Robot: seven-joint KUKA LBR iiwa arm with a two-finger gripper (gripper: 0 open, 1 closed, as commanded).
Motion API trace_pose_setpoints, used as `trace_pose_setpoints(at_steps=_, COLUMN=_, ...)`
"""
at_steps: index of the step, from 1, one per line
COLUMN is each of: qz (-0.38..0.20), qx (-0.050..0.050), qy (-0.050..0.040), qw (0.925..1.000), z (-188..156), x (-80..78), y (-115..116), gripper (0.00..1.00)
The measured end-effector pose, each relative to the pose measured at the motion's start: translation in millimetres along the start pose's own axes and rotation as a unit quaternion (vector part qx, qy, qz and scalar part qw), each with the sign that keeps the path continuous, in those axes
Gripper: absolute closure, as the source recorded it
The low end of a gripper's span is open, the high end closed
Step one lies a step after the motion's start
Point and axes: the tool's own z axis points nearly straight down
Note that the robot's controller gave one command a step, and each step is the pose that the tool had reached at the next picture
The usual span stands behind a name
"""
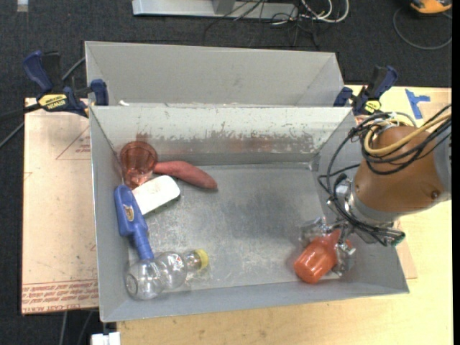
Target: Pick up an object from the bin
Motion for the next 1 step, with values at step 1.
trace_pose_setpoints(at_steps=1, qz=0.0, qx=0.0, qy=0.0, qw=1.0, z=0.0, x=0.0, y=0.0, gripper=1.0)
